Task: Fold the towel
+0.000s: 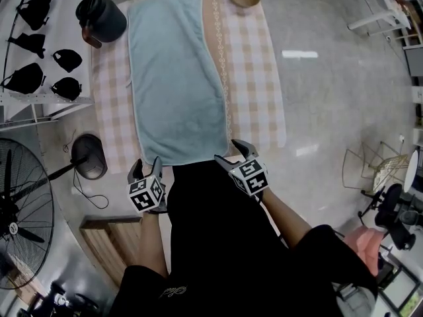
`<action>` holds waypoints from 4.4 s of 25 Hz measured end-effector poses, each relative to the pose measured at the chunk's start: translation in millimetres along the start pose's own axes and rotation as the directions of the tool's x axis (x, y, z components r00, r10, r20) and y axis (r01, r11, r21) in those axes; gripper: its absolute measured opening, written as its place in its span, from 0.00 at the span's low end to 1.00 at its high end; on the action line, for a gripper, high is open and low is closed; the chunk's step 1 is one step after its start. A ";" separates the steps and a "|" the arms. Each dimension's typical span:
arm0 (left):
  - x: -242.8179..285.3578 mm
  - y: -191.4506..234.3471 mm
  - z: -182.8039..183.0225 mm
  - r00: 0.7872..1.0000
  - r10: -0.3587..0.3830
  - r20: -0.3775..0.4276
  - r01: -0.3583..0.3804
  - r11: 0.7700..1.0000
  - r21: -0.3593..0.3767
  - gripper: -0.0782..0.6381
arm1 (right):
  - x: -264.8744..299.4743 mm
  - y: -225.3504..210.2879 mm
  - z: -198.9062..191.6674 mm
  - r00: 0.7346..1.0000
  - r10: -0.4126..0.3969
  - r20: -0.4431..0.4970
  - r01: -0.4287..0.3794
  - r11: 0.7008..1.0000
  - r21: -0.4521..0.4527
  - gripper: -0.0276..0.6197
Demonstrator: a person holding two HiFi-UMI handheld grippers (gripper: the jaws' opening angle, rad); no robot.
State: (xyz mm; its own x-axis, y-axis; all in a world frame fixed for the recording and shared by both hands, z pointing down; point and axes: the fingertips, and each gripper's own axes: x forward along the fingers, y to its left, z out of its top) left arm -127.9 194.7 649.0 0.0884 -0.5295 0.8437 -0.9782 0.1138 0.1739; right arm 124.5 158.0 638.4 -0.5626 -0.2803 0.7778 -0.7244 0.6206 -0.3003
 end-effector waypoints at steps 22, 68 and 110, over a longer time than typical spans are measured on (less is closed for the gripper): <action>19.7 6.3 -14.3 0.991 0.067 -0.118 -0.063 0.997 0.035 0.46 | 9.2 -7.5 -5.7 0.999 -0.011 -0.033 0.015 0.992 0.126 0.29; -58.3 -31.4 -3.6 0.997 -0.079 -0.021 0.080 0.995 0.063 0.13 | -52.8 6.9 21.0 0.995 0.043 0.094 -0.047 0.998 0.039 0.07; 3.2 -6.3 372.7 0.890 -0.240 0.387 0.235 0.970 0.061 0.13 | -12.0 -118.4 358.4 0.933 0.010 0.360 -0.045 0.995 0.090 0.07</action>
State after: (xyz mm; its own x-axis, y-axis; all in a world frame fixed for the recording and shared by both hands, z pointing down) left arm -191.6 -121.0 461.4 0.2404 -0.8240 0.5130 -0.9396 -0.0649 0.3360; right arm 74.2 -174.6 466.7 -0.6753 -0.5193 0.5237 -0.7312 0.5644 -0.3833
